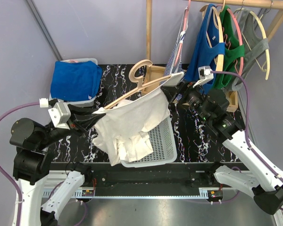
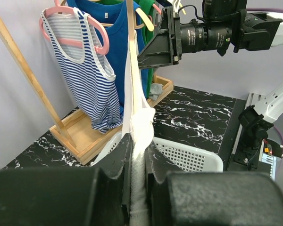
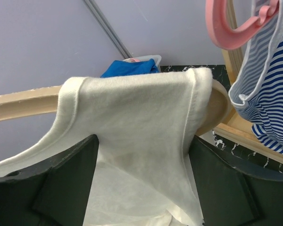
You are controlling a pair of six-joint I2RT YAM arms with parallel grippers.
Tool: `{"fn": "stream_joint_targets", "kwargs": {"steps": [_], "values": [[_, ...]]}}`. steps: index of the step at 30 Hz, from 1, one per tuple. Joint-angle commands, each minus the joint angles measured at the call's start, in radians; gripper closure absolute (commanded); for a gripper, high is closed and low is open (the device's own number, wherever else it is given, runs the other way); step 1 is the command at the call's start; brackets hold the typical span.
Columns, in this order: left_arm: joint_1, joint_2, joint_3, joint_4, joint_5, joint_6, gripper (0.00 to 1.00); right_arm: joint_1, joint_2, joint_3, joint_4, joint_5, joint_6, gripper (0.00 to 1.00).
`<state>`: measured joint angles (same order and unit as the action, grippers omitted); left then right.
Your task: Remove the tank top from the hanger
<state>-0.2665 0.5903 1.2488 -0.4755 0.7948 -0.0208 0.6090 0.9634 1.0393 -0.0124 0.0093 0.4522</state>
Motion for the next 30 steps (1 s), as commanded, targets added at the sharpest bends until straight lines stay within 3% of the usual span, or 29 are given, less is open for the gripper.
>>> {"fn": "stream_joint_targets", "kwargs": {"steps": [1, 5, 12, 15, 17, 18, 19, 28, 30], "values": [[0.001, -0.018, 0.040, 0.098, 0.021, -0.022, 1.00, 0.008, -0.014, 0.011, 0.081, -0.041, 0.011, 0.19], [0.001, -0.026, 0.026, 0.098, 0.012, -0.016, 1.00, 0.008, -0.026, 0.027, 0.068, -0.052, 0.020, 0.39], [0.001, -0.030, 0.006, 0.101, -0.003, 0.004, 1.00, 0.008, -0.058, 0.030, -0.034, -0.055, 0.045, 0.41], [0.001, -0.032, -0.005, 0.109, -0.003, 0.009, 1.00, 0.008, -0.078, 0.010, -0.043, -0.048, 0.054, 0.47], [0.001, -0.035, -0.009, 0.109, -0.003, 0.013, 1.00, 0.008, -0.091, 0.001, -0.046, -0.032, 0.057, 0.62], [0.001, -0.037, -0.014, 0.109, -0.005, 0.013, 1.00, 0.008, -0.091, -0.001, -0.046, -0.025, 0.060, 0.76], [0.001, -0.035, -0.014, 0.109, -0.003, 0.013, 1.00, 0.008, -0.092, 0.001, -0.053, -0.019, 0.065, 1.00], [0.001, -0.058, -0.031, 0.110, -0.054, 0.047, 1.00, 0.008, -0.104, 0.025, -0.115, 0.076, 0.059, 1.00], [0.001, -0.070, -0.037, 0.109, -0.072, 0.059, 1.00, 0.008, -0.109, 0.039, -0.156, 0.188, 0.056, 1.00]]}}
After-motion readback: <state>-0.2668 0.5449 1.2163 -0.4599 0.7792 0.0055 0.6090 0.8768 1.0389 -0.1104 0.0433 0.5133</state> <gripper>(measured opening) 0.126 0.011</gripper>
